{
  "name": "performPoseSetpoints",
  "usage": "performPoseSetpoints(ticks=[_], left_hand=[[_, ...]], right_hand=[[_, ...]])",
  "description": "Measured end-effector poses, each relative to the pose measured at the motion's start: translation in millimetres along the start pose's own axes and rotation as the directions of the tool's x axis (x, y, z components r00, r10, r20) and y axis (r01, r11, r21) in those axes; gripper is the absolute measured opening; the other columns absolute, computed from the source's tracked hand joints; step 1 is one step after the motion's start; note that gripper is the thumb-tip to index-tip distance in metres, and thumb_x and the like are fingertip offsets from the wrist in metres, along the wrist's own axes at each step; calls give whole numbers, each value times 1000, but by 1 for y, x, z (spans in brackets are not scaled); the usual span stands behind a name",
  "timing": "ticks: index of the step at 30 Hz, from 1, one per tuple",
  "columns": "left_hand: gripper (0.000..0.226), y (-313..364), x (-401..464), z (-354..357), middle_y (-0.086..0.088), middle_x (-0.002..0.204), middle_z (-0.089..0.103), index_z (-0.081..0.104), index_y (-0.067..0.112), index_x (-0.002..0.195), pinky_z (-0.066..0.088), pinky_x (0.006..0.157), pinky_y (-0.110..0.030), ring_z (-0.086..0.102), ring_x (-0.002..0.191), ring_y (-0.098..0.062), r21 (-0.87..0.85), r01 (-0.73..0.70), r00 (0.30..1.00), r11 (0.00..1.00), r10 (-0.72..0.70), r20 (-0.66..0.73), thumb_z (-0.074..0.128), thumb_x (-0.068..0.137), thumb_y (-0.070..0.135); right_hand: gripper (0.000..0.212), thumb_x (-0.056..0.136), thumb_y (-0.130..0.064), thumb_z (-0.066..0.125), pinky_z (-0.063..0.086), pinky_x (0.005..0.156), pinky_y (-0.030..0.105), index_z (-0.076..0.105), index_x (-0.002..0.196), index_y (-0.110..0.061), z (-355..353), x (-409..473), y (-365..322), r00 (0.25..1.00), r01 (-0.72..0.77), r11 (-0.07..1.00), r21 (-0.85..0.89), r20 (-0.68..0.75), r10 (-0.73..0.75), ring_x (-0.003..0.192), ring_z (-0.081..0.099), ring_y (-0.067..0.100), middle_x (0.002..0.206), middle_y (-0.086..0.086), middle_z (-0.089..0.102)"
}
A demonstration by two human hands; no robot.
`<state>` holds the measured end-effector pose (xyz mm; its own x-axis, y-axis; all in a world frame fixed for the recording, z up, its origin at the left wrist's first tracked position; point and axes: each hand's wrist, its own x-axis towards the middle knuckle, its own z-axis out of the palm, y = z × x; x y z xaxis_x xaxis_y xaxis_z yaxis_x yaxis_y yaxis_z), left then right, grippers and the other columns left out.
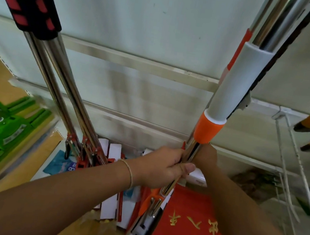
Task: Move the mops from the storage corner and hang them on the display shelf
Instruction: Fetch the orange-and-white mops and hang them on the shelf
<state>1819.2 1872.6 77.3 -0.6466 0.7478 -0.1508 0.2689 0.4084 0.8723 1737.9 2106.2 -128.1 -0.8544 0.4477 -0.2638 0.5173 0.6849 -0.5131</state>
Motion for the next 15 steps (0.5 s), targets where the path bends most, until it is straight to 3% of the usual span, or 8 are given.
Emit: performPoseSetpoints(ticks=[2,5,9,12,15], left_hand=[[23,-1,4,-2,-1,92,68,61,15,97,54,86,-32,65,90,-16,2,8,1000,1000,-8,1,47,103,32],[19,-2,9,-5,5,85,64,58,19,93,52,83,-26,62,84,-12,17,-5,1000,1000,5,7,47,103,31],[21,-6,16,-4,1,87,64,57,23,90,52,83,-33,62,86,-16,36,-38,999,999,38,-5,48,99,39],[32,-9,21,0,-6,91,68,62,18,92,54,83,-37,65,88,-19,34,-18,1000,999,18,-5,47,97,45],[21,-8,24,5,-6,90,69,61,20,91,53,79,-30,65,84,-14,2,-28,999,1000,28,-35,51,100,37]], right_hand=[[30,89,-41,63,46,64,30,66,98,-12,-20,-24,-9,998,-47,999,27,-33,48,78,57,23,91,5,68],[19,94,-28,59,50,78,34,65,97,-10,-36,-66,-19,992,-101,971,214,-55,116,87,61,27,90,4,63],[14,84,-22,61,56,71,35,64,97,-16,-23,-125,-9,984,-179,923,339,75,163,82,67,25,87,6,70],[22,87,-11,60,43,50,16,64,108,-4,-3,-177,0,973,-187,914,361,197,122,59,56,13,78,2,64],[32,83,4,66,54,62,24,60,111,-10,11,-214,-8,935,-239,821,519,350,51,72,64,14,95,16,70]])
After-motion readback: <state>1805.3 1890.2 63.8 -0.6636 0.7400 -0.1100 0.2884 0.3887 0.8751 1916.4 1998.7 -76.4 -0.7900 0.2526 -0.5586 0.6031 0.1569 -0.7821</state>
